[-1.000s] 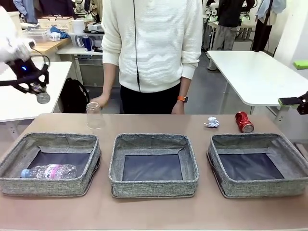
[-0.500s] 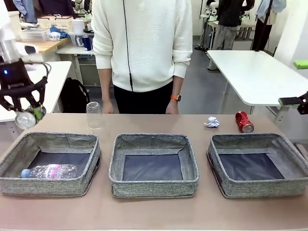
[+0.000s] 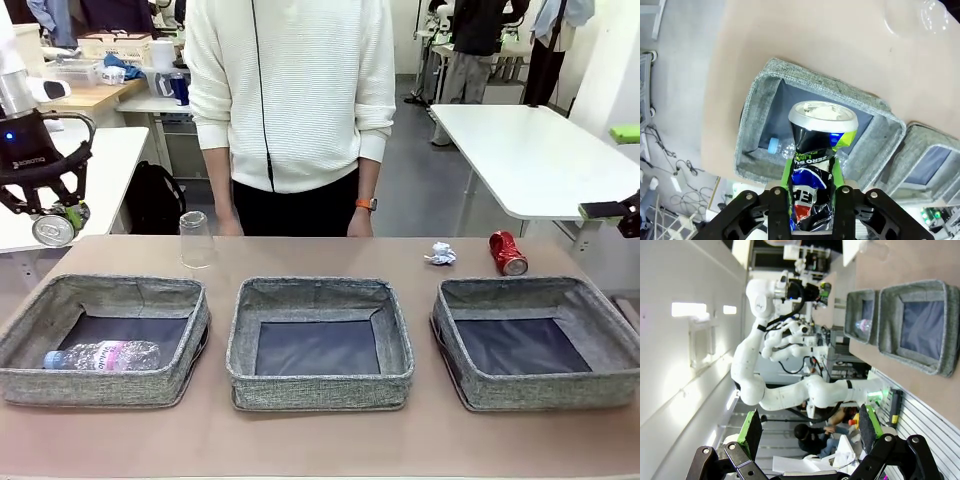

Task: Sort the waste into the appropriate baskets.
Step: Pick up the waste item pointed out by the person.

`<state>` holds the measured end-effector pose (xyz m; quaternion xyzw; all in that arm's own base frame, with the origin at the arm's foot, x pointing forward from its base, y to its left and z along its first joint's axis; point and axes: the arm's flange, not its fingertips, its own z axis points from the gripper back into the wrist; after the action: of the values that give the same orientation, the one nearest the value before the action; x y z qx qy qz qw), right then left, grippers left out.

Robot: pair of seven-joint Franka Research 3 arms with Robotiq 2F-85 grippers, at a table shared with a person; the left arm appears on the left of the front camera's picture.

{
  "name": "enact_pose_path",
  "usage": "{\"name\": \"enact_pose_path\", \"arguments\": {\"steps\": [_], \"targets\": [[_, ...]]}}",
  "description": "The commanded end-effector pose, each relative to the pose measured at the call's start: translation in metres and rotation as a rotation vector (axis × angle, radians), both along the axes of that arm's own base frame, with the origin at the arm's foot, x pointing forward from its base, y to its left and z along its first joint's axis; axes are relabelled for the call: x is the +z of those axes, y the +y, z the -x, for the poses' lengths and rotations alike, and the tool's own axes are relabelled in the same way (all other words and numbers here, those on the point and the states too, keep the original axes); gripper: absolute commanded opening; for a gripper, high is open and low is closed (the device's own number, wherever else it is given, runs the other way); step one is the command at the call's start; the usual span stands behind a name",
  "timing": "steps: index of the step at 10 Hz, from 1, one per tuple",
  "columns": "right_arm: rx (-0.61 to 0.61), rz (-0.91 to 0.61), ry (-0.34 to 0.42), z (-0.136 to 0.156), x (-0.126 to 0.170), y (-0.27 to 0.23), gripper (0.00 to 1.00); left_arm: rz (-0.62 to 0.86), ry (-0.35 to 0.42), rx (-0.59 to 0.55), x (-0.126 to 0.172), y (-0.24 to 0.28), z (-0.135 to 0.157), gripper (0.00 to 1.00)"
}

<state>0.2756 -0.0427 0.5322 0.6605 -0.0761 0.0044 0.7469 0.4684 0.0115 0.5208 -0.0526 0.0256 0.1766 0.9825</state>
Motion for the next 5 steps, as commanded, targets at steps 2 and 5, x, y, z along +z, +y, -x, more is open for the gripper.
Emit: {"name": "enact_pose_path", "arguments": {"steps": [2, 5], "targets": [[-0.006, -0.016, 0.013, 0.0, 0.006, 0.002, 1.0, 0.092, 0.009, 0.067, 0.033, -0.036, 0.012, 0.33], [-0.006, -0.016, 0.013, 0.0, 0.006, 0.002, 1.0, 0.078, -0.03, 0.026, 0.097, -0.172, 0.02, 0.33]]}}
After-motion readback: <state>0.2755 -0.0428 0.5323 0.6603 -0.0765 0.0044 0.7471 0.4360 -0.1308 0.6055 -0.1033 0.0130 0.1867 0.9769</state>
